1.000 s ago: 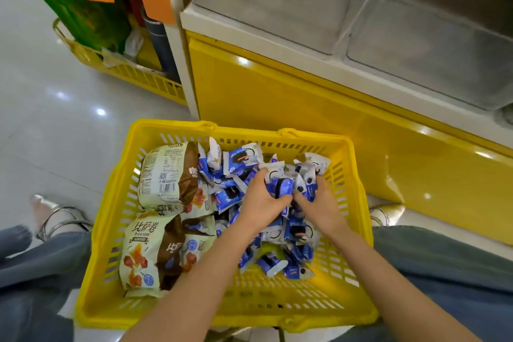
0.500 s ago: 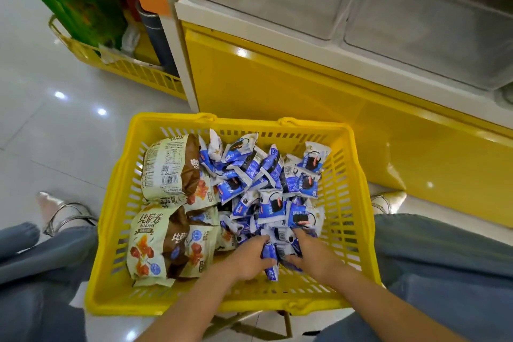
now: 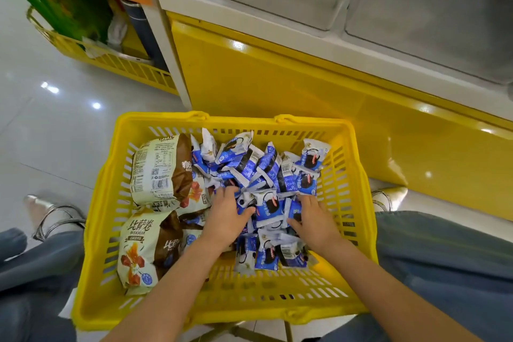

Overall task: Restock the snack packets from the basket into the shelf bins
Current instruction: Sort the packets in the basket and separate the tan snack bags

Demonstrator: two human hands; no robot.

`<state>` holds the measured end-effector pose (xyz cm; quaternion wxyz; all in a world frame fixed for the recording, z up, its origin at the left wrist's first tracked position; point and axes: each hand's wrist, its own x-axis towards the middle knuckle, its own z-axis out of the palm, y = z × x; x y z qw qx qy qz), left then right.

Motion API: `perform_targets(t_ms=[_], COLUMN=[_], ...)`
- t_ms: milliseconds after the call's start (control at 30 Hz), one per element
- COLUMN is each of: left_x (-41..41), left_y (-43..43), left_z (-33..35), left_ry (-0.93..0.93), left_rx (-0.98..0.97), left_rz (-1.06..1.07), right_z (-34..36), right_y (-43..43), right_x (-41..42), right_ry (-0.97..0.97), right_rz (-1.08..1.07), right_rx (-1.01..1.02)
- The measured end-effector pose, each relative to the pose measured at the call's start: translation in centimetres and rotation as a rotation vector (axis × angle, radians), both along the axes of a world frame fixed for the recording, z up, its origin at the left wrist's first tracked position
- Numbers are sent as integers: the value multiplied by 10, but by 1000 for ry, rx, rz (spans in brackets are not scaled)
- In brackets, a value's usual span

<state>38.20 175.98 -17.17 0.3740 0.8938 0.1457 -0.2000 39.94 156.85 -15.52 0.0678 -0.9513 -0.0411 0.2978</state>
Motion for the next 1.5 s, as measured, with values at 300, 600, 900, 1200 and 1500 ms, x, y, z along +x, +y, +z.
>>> perform_targets(t_ms=[300, 600, 900, 1200, 1500], left_x=[2, 0, -41, 0, 76], left_y=[-21, -12, -12, 14, 51], left_z=[-13, -13, -6, 49, 60], left_ry=[55, 44, 99, -483, -241], left_rx=[-94, -154, -117, -4, -95], left_rz=[103, 13, -384, 10, 299], right_z=[-11, 6, 1, 30, 49], right_y=[-9, -23, -30, 9, 118], right_x=[-1, 3, -21, 17, 91], right_ry=[270, 203, 346, -121, 145], right_rz=[-40, -146, -28, 7, -611], right_rx=[54, 312, 181, 346, 622])
